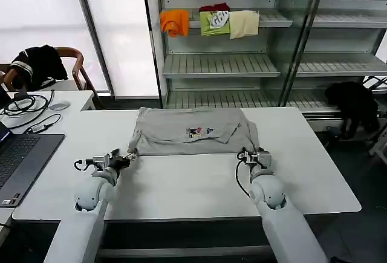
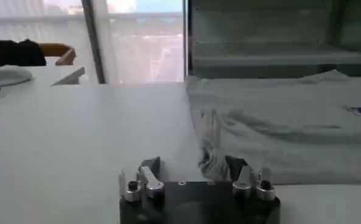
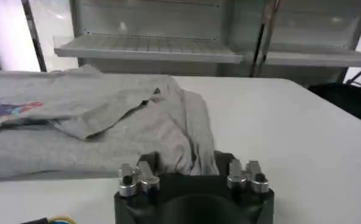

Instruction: Fold and organize the clothes.

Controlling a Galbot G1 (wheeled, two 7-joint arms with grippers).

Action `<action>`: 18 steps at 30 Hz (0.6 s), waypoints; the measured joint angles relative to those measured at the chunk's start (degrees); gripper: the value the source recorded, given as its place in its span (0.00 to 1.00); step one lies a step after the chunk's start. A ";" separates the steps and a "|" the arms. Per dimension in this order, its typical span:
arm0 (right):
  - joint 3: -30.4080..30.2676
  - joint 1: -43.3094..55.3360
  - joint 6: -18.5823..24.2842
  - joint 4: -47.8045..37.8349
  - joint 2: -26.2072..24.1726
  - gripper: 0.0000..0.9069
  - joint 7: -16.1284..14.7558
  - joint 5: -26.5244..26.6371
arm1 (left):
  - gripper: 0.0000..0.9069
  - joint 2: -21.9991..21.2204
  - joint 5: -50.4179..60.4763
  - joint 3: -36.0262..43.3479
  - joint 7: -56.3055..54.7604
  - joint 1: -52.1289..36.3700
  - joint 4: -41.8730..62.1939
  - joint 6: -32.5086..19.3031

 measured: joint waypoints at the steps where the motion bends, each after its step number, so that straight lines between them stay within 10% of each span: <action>1: -0.01 -0.07 0.00 0.08 0.03 0.00 0.04 0.00 | 0.01 0.05 0.18 0.16 0.12 0.08 -0.23 0.01; 18: 0.76 -2.96 -0.29 3.97 -0.48 0.00 1.25 0.78 | 0.01 0.49 2.29 1.54 1.34 1.15 -2.94 0.24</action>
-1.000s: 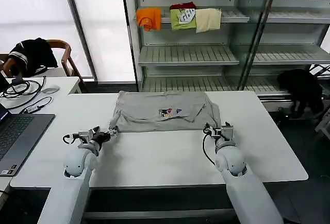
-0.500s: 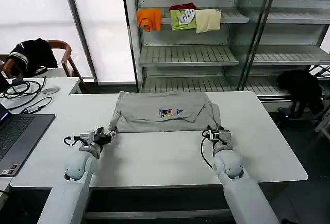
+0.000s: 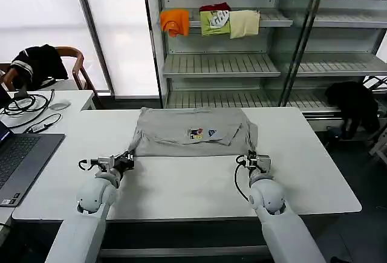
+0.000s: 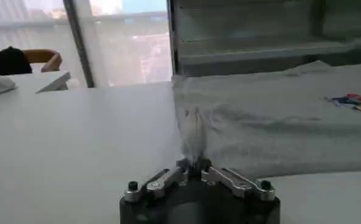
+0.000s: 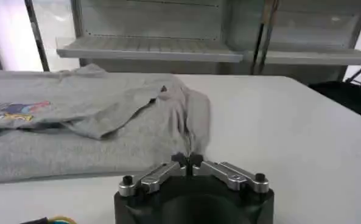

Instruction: Fold and organize the clothes.

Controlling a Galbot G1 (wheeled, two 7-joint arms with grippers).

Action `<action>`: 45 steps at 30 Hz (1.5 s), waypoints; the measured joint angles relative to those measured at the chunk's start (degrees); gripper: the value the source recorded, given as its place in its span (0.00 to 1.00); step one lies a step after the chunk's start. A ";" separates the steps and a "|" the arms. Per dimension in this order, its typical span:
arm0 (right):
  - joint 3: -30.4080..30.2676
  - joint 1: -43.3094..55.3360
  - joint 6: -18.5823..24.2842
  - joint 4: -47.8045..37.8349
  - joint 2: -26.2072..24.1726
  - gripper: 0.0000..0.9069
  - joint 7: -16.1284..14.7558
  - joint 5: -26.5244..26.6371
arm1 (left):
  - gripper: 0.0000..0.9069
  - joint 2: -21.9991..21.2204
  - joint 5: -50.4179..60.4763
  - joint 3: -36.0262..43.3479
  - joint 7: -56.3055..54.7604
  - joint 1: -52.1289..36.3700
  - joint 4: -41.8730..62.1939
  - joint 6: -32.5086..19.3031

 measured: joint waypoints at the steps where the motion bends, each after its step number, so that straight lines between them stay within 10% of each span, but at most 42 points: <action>1: 0.09 -0.27 -0.02 0.43 -0.06 0.00 0.09 0.04 | 0.01 0.17 0.00 0.10 0.00 0.22 -0.37 0.01; 42: 8.26 -31.03 0.70 32.71 -3.77 0.00 5.80 1.77 | 0.02 0.05 -1.24 -8.59 -0.03 31.21 -34.29 -1.15; 43: 8.37 -31.62 0.78 32.89 -3.80 0.26 5.78 1.65 | 0.01 -0.15 -1.21 -8.87 -0.01 31.93 -34.75 -1.30; 44: 8.49 -32.13 0.83 33.06 -3.80 0.98 5.77 1.57 | 0.02 -0.25 -1.12 -9.12 0.00 32.67 -35.13 -1.41; 45: 8.55 -32.69 0.84 33.30 -3.90 1.00 5.74 1.47 | 0.02 -0.45 -0.97 -9.27 0.09 33.53 -35.50 -1.65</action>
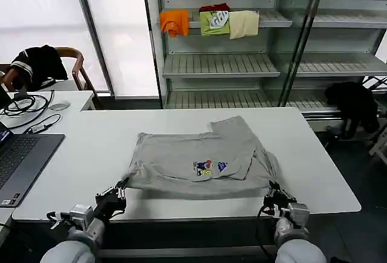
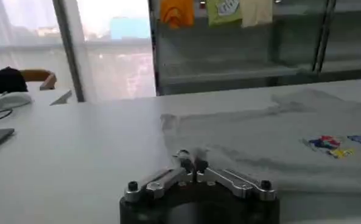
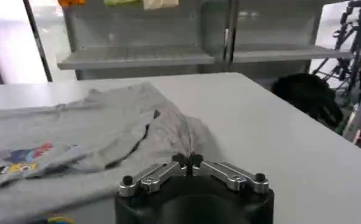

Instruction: Fold and organize the clothes.

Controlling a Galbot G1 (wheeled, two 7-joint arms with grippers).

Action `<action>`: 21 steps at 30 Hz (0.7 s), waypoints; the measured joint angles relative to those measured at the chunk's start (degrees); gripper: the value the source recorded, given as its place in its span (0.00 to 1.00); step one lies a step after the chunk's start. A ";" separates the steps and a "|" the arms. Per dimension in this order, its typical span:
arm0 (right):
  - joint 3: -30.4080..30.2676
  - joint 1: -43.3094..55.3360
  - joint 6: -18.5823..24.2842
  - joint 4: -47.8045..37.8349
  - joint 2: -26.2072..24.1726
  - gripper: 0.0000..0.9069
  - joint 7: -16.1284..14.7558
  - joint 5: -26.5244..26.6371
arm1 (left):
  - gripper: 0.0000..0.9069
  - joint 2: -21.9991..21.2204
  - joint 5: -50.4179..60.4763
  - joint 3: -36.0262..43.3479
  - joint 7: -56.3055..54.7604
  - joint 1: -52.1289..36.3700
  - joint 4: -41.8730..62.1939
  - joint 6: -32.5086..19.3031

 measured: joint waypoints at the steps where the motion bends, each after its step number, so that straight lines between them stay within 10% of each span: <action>1: 0.02 -0.50 0.01 0.27 -0.03 1.00 -0.03 -0.07 | 0.04 -0.24 0.13 -0.08 0.08 0.66 -0.19 -0.15; 2: 0.02 -1.00 0.03 0.55 -0.05 1.00 -0.06 -0.09 | 0.89 -0.41 0.28 -0.15 0.17 1.36 -0.36 -0.28; 3: 0.06 -1.51 0.06 0.83 -0.08 1.00 -0.06 -0.13 | 1.00 -0.64 0.42 -0.24 0.17 2.06 -0.56 -0.37; 21: 3.74 -5.51 1.58 7.78 0.83 1.00 2.47 1.85 | 1.00 -3.01 0.98 -1.68 -0.26 8.01 -6.38 0.23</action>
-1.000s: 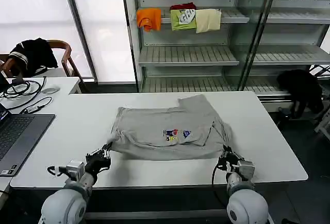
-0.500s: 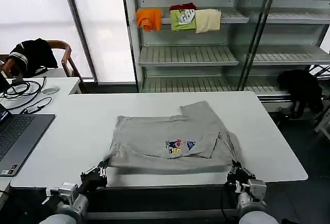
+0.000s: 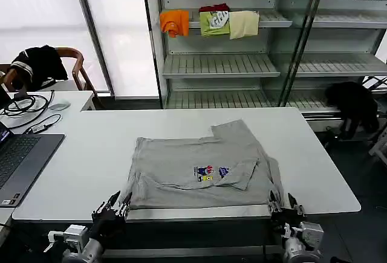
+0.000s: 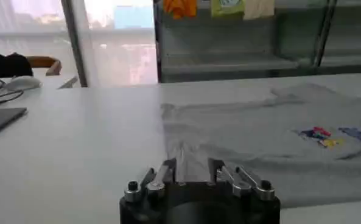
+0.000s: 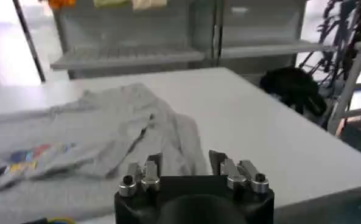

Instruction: Fold and organize the clothes.

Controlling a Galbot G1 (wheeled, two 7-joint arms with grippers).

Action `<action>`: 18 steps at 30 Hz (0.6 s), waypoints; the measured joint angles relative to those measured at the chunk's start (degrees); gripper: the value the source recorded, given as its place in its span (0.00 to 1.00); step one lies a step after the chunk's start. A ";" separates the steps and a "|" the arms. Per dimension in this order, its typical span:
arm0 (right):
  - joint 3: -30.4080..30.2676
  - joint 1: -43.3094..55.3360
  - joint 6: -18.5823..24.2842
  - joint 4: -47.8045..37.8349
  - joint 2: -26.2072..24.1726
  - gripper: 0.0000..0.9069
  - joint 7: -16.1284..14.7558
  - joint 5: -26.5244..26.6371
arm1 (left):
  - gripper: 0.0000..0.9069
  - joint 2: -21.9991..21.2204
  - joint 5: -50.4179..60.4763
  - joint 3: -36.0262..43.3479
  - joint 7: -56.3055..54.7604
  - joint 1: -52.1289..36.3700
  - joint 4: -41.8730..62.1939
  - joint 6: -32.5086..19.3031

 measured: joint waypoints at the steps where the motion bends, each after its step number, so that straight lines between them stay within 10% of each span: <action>1: 0.44 0.39 0.08 0.00 0.00 1.00 -0.01 0.32 | 1.00 0.07 -0.16 -0.32 0.00 -0.11 -0.53 0.18; 18: -0.29 16.14 -0.28 -12.41 0.38 1.00 -5.14 1.11 | 1.00 0.91 0.71 0.24 0.22 -8.52 0.00 1.14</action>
